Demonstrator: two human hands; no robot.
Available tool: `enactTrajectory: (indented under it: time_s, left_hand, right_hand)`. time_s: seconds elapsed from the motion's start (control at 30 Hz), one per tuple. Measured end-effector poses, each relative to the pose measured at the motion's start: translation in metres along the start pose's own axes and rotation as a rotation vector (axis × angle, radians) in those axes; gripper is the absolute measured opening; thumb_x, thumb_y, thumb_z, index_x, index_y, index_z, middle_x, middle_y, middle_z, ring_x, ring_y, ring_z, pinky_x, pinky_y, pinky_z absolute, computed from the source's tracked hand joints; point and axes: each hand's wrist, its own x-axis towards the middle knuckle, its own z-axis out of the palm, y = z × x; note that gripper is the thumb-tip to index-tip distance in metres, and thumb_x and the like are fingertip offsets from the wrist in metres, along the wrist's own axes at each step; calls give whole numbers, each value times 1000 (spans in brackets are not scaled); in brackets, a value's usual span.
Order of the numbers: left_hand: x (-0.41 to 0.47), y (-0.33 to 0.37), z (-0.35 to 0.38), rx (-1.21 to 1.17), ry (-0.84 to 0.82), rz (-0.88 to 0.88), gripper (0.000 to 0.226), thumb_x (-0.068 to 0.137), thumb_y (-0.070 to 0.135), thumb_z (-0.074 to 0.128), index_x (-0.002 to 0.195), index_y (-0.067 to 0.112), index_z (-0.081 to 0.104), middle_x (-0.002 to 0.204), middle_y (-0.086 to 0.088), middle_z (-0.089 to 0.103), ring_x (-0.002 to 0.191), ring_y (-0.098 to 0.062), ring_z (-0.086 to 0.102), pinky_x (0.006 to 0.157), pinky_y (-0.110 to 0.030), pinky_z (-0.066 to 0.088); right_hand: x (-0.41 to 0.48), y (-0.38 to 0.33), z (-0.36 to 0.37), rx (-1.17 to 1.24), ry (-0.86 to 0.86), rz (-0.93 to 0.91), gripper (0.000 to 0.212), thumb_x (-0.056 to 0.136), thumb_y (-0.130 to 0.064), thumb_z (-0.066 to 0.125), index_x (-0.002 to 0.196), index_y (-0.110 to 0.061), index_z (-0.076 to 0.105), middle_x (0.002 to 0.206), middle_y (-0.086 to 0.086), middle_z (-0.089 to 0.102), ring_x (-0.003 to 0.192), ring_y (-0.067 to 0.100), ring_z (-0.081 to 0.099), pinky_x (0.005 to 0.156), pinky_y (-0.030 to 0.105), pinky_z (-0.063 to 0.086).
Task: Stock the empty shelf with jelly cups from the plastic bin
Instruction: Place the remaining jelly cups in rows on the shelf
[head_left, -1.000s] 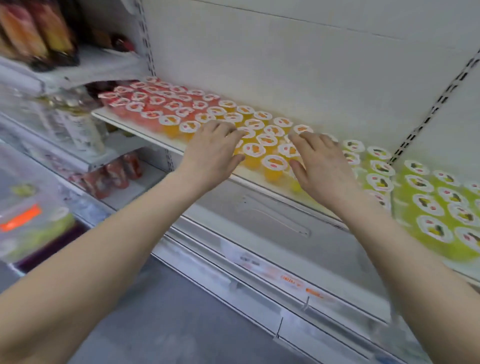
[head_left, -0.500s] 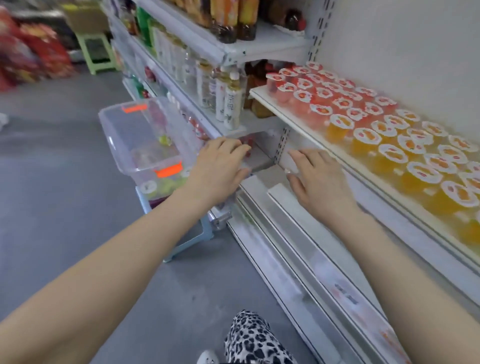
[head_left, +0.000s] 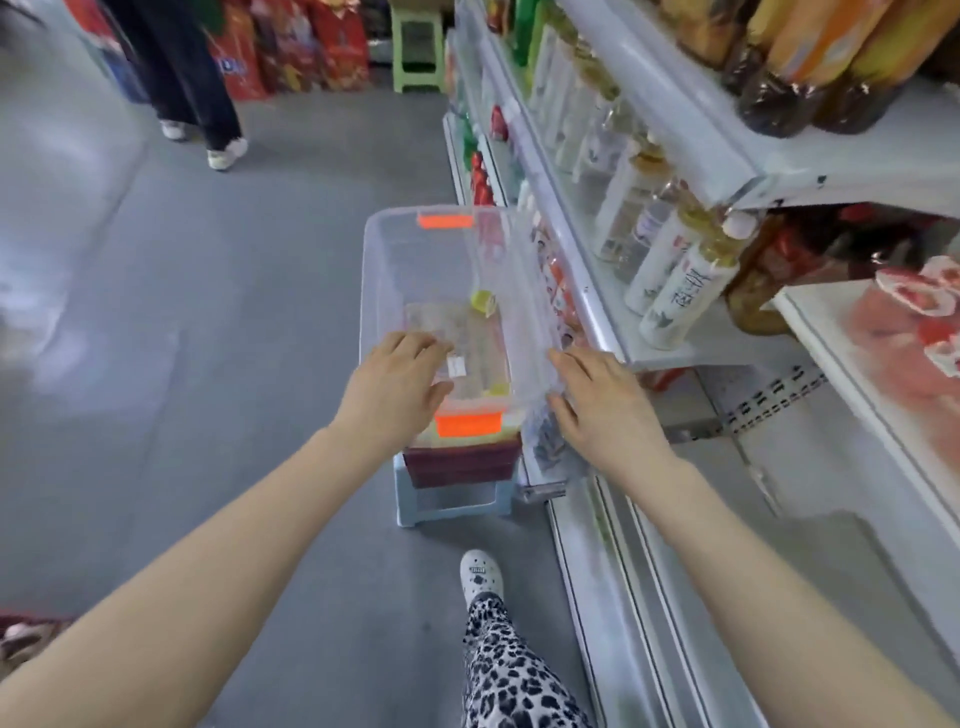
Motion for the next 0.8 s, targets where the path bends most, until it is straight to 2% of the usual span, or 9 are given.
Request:
enactTrajectory:
  time_s: [0.13,0.27,0.37,0.53,0.63,0.73,0.8]
  left_hand:
    - [48,-28,27,-37,-65,-143,43,90,27,65,130,13,58,124,-5,60,116,-32,51,89,-43,50]
    - [84,-46,60,-99,-139,-254,44,93,28,61,134,15,54,129,-4,56,122,-30,48,91,-43,49]
    - [102,-56,83,-132,-211,-301,44,95,28,57,137,15,50,134,-4,52,124,-28,45,96,-39,44]
    - [120,-68,106,-189,-297,-359,44,93,25,60,135,13,51,133,-8,51,122,-32,45,95,-43,45]
    - [124,-77,119,-202,-348,-398,46,93,27,59,137,15,49,134,-7,50,122,-31,45,98,-42,43]
    - [122,-83,128,-169,-404,-414,47,95,31,55,139,18,46,136,-4,48,123,-28,45,98,-37,40]
    - [122,-86,131,-138,-431,-401,45,95,31,53,137,18,47,135,-4,48,121,-28,46,97,-35,40]
  right_hand:
    - [78,22,38,58,-154,-37,43,89,-20,59,130,-8,55,120,10,59,108,33,56,96,46,45]
    - [150,32,83,111,-306,-85,48,94,-19,51,141,-12,44,134,7,49,118,29,48,97,39,41]
    - [201,31,125,118,-399,-54,51,93,-12,49,143,-13,39,137,11,44,116,32,47,94,41,43]
    - [269,37,184,46,-565,92,50,88,-1,44,137,-7,43,134,18,38,119,38,43,98,44,42]
    - [299,43,218,-5,-653,133,45,85,-1,44,129,-8,47,135,19,34,120,39,40,100,46,42]
    - [313,45,248,-18,-761,137,48,85,-6,47,132,-10,46,139,18,29,128,39,31,107,47,38]
    - [317,43,258,-36,-764,128,45,89,-8,44,134,-9,47,140,19,29,130,40,30,108,47,37]
